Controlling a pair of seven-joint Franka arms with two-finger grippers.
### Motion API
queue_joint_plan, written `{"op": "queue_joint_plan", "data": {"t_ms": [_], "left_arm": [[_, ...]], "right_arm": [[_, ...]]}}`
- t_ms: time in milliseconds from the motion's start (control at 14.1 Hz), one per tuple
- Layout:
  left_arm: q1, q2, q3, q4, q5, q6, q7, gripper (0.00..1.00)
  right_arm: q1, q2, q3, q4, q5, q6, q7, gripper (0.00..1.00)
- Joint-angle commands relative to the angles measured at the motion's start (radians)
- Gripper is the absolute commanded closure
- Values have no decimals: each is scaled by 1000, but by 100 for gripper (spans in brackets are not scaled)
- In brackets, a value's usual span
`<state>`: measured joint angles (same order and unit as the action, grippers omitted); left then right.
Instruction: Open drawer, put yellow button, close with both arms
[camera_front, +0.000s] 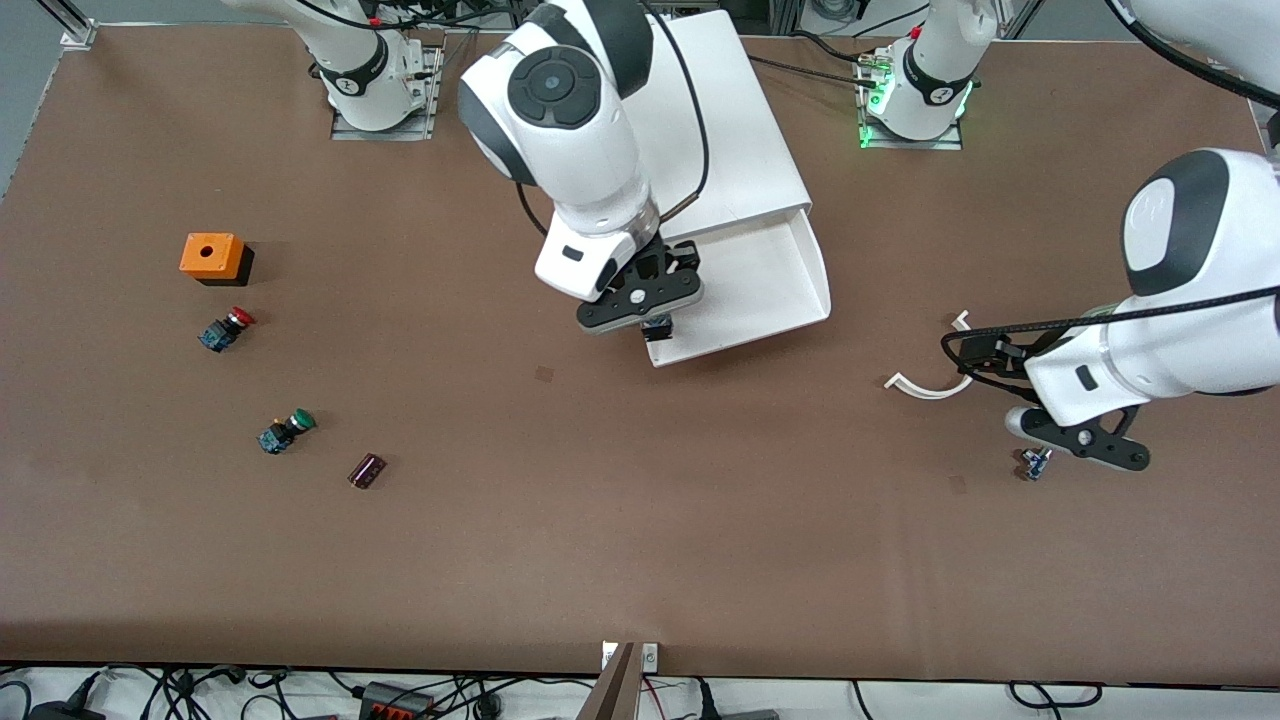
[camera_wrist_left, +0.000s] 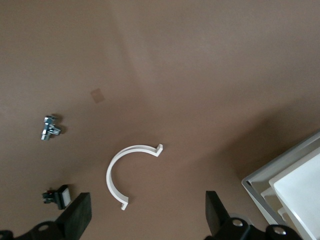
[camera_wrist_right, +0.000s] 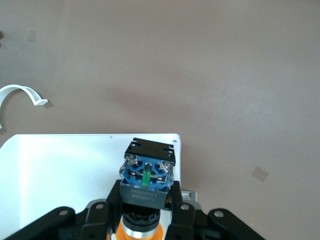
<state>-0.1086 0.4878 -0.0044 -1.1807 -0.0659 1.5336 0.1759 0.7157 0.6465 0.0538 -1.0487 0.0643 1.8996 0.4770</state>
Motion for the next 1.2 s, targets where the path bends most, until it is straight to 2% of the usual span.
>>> {"op": "queue_joint_plan", "data": {"t_ms": [0, 71, 283, 567, 921, 1134], "left_arm": [[-6, 25, 3, 35, 46, -10, -71, 0], [-8, 25, 1, 23, 46, -10, -126, 0], [-13, 25, 0, -13, 44, -6, -237, 0], [-20, 25, 0, -23, 43, -7, -250, 0], [-20, 23, -2, -30, 38, -12, -251, 0], [-22, 23, -2, -30, 37, -12, -254, 0]], "right_arm": [[-1, 45, 18, 29, 25, 30, 22, 100], [2, 62, 40, 29, 32, 42, 32, 100], [30, 96, 41, 32, 32, 55, 51, 100], [79, 151, 24, 78, 25, 55, 52, 100], [93, 165, 21, 78, 22, 55, 52, 100], [113, 170, 20, 79, -49, 56, 51, 100]]}}
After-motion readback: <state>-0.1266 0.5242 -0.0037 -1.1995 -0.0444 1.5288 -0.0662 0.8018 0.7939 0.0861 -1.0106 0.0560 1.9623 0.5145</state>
